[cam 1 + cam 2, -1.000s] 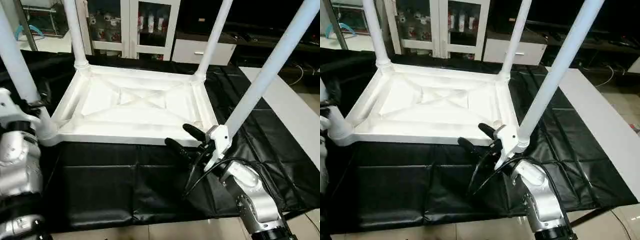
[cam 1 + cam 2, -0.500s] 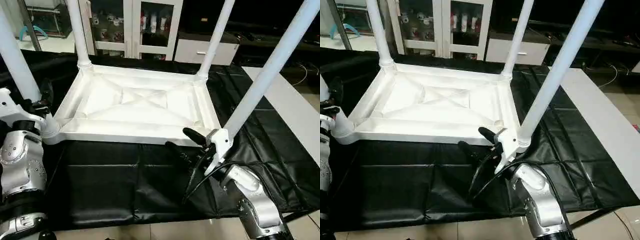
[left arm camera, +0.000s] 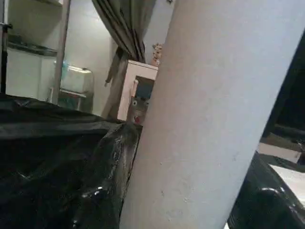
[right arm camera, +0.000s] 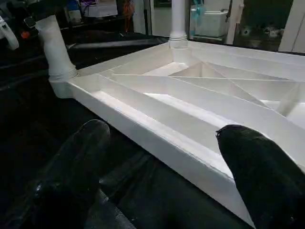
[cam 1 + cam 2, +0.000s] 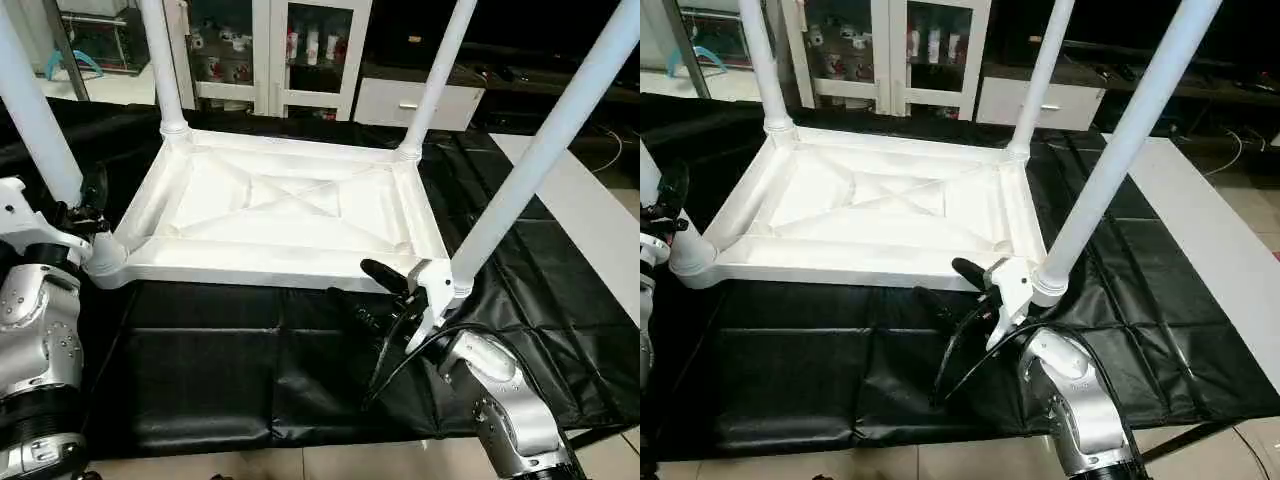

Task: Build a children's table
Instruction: Flip table

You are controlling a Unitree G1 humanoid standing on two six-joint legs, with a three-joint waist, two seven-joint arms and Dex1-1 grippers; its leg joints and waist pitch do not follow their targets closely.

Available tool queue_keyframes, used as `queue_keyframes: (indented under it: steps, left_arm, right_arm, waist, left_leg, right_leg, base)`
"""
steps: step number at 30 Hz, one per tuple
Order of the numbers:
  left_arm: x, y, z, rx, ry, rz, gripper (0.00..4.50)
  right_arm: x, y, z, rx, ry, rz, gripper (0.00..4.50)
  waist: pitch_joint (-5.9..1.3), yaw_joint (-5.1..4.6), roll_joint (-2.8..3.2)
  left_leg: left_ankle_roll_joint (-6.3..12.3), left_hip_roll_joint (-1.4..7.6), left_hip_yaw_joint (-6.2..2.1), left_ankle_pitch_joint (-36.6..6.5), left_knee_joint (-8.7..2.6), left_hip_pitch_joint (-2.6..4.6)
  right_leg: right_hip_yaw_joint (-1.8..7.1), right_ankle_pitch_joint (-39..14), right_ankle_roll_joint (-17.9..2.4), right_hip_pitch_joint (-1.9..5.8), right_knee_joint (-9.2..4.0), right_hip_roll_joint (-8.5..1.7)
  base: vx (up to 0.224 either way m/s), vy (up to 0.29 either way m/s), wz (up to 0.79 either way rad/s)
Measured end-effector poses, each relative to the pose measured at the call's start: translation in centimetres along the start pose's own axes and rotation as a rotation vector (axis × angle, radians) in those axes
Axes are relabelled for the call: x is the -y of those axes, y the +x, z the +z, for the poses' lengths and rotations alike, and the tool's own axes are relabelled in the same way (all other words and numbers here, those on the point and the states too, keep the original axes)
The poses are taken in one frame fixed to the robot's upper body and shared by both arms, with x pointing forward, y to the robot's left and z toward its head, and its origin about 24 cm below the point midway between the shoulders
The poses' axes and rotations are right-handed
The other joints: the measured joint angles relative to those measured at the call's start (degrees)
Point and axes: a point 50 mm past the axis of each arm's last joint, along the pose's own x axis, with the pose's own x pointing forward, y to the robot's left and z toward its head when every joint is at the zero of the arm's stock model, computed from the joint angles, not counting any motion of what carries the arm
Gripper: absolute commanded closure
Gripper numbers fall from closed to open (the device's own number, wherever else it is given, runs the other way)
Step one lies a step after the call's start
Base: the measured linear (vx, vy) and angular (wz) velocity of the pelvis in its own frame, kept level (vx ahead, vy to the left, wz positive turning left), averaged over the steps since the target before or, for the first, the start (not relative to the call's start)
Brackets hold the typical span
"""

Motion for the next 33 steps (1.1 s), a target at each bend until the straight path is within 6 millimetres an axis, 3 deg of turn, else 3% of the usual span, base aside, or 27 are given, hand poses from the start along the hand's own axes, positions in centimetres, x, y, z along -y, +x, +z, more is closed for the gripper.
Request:
queue_keyframes:
  steps: [5, 9, 12, 14, 18, 22, 25, 28, 33]
  left_arm:
    - [0.5, -0.3, 0.1, -0.029, -0.052, 0.016, 2.24]
    - [1.6, -0.5, -0.1, -0.04, -0.161, 0.069, 2.24]
    - [2.0, -0.7, -0.4, -0.031, -0.292, 0.12, 2.24]
    - [2.4, -1.0, -0.7, -0.025, -0.392, 0.146, 2.24]
    - [3.8, -2.0, -1.7, -0.024, -0.589, 0.168, 2.24]
    - [4.7, -2.7, -2.1, -0.041, -0.642, 0.175, 2.25]
    - [5.0, -2.9, -2.0, -0.048, -0.638, 0.17, 2.28]
    - [5.3, -2.9, -1.9, -0.059, -0.625, 0.164, 2.29]
    - [5.5, -3.1, -1.6, -0.057, -0.626, 0.167, 2.3]
  right_arm:
    - [0.1, -0.3, -0.4, -0.033, 0.022, -0.014, 0.48]
    - [0.5, -0.4, -0.3, -0.026, 0.027, -0.051, 0.48]
    - [0.5, -0.4, -0.3, -0.025, 0.028, -0.055, 0.48]
    - [0.5, -0.4, -0.3, -0.024, 0.029, -0.057, 0.48]
    - [0.5, -0.2, -0.4, -0.032, 0.037, -0.076, 0.48]
    - [1.7, 0.4, -0.8, -0.018, 0.104, -0.226, 0.31]
    - [2.7, 1.1, 0.5, 0.106, 0.248, -0.311, 0.11]
    - [3.0, 2.0, 2.5, 0.218, 0.345, -0.267, 0.02]
    - [2.2, 3.5, 3.7, 0.305, 0.479, -0.169, 0.0]
  waist:
    - [0.27, 0.21, 0.41]
    - [0.64, 0.36, 1.28]
    - [0.37, 0.42, 1.99]
    - [0.3, 0.65, 2.14]
    - [0.17, 1.33, 1.96]
    - [0.01, 1.29, 1.49]
    - [0.0, 1.06, 1.47]
    - [-0.05, 0.95, 1.51]
    - [-0.05, 1.11, 1.53]
  left_leg:
    - [0.0, -0.03, 0.02, 0.0, 0.0, -0.01]
    - [0.01, -0.04, 0.09, 0.0, 0.0, -0.12]
    - [0.02, -0.03, 0.1, 0.02, -0.03, -0.3]
    - [0.03, -0.02, 0.11, 0.01, -0.05, -0.3]
    - [0.04, -0.02, 0.11, 0.01, -0.04, -0.28]
    - [0.03, -0.02, 0.11, 0.02, -0.02, -0.25]
    - [0.02, -0.04, 0.1, 0.03, -0.02, -0.26]
    - [0.02, -0.03, 0.07, 0.03, -0.03, -0.24]
    - [0.02, -0.02, 0.09, 0.03, -0.04, -0.4]
  right_leg:
    - [0.01, 0.0, -0.01, 0.03, -0.01, -0.04]
    - [0.03, 0.01, -0.02, -0.1, 0.01, -0.08]
    - [0.02, -0.03, -0.03, -0.29, 0.05, -0.07]
    - [0.01, -0.1, -0.03, -0.28, 0.05, -0.07]
    - [-0.01, -0.2, 0.09, -0.23, 0.02, -0.07]
    - [0.0, -0.35, 0.34, -0.15, 0.04, -0.07]
    - [0.03, -0.34, 0.37, -0.16, 0.04, -0.07]
    - [0.01, -0.32, 0.4, -0.14, 0.06, -0.07]
    - [0.02, -0.32, 0.38, -0.28, 0.07, -0.04]
  base:
    - [0.0, 0.0, 0.0]
    - [0.0, 0.0, 0.0]
    - [0.0, 0.0, 0.0]
    - [0.0, 0.0, 0.0]
    - [0.0, 0.0, 0.0]
    - [0.0, 0.0, 0.0]
    - [0.0, 0.0, 0.0]
    - [0.0, 0.0, 0.0]
    - [0.0, 0.0, 0.0]
